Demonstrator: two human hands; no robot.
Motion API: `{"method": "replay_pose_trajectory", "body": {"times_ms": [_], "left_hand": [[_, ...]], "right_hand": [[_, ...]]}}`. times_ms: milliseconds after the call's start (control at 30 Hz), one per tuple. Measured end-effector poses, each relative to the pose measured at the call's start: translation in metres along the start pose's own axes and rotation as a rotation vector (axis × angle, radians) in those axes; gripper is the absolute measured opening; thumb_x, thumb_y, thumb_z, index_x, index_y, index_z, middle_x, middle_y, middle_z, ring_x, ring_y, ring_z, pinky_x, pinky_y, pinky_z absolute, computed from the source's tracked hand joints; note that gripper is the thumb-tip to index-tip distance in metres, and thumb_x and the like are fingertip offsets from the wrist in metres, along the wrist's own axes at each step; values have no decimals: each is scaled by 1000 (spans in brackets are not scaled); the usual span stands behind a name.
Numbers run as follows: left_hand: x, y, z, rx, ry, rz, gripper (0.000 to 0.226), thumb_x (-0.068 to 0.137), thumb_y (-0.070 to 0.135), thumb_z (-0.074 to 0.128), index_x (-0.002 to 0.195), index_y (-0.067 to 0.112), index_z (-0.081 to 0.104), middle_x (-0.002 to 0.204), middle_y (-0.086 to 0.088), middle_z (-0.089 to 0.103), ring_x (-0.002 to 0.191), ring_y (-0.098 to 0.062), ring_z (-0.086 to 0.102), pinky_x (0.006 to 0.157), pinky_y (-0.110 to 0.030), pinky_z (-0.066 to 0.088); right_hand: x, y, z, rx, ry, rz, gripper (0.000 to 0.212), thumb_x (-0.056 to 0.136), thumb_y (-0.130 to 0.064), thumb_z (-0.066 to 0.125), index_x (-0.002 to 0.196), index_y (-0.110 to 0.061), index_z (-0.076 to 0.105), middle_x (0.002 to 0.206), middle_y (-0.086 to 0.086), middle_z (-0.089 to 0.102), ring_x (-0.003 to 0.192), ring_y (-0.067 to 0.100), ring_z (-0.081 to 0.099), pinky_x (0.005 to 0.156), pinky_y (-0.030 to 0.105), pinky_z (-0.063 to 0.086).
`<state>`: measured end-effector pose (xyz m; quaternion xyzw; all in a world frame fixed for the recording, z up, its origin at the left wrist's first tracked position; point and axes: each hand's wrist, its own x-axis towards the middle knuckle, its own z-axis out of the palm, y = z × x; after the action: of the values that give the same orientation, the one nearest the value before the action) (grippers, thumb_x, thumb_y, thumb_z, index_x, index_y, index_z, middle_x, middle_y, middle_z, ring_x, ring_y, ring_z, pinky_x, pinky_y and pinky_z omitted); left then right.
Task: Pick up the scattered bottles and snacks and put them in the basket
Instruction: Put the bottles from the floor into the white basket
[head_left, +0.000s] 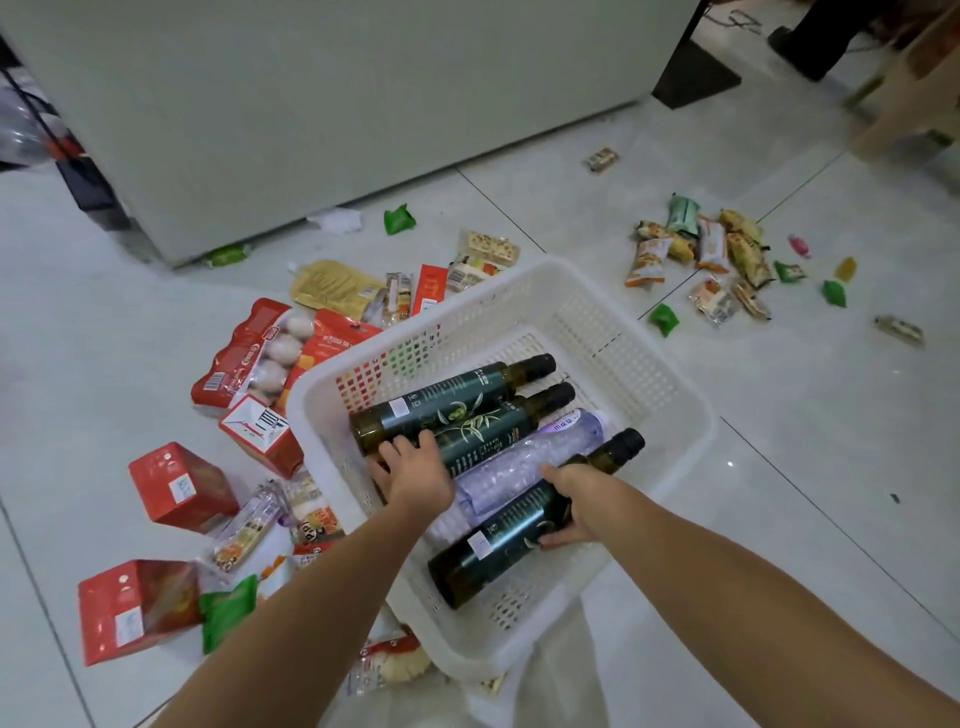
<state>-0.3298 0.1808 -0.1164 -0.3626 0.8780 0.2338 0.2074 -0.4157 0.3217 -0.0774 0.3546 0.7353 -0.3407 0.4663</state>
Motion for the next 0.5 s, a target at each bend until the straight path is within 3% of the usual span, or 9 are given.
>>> {"method": "replay_pose_trajectory", "body": {"times_ms": [100,200,267,333,433,500], "left_hand": [[2,-2,3,8,-11,22,46,86,13,50,129,18,32,130,-16,36,123,-32,30,109,-49,19],[2,-4,0,42,-21,65,45,87,13,48,129,13,34,129,-18,39,122,-34,34,107,-46,24],[0,-8,-5,47,-18,112,42,88,12,48,128,8,37,128,-18,42,119,-34,41,103,-45,33],[-4,-16,-15,-28,16,180,34,91,10,48,123,5,44,123,-17,47,111,-33,50,94,-41,43],[-14,-38,-42,-133,233,281,24,97,17,41,115,7,54,116,-14,55,101,-30,56,83,-39,49],[-20,-62,-63,-108,467,326,28,98,21,39,119,9,54,119,-12,57,107,-30,52,89,-40,45]], "right_hand": [[-4,-1,-5,-43,-42,-35,27,93,-24,57,97,-1,44,104,24,59,107,40,60,78,50,54],[-8,-6,-12,-327,-23,-185,21,97,-20,47,112,-6,51,130,20,55,116,36,57,71,41,52],[-10,-16,-16,-491,66,-294,34,96,-17,44,126,-2,51,131,20,54,117,36,57,70,39,52],[-19,-28,-14,-632,180,-430,36,95,-17,44,125,-1,53,126,20,58,112,35,60,76,38,54],[-44,-48,7,-941,485,-668,27,93,-22,49,111,-7,61,112,14,65,100,31,64,80,32,52],[-70,-55,32,-1146,662,-849,24,94,-25,49,107,-9,63,108,10,66,98,28,63,74,29,47]]}}
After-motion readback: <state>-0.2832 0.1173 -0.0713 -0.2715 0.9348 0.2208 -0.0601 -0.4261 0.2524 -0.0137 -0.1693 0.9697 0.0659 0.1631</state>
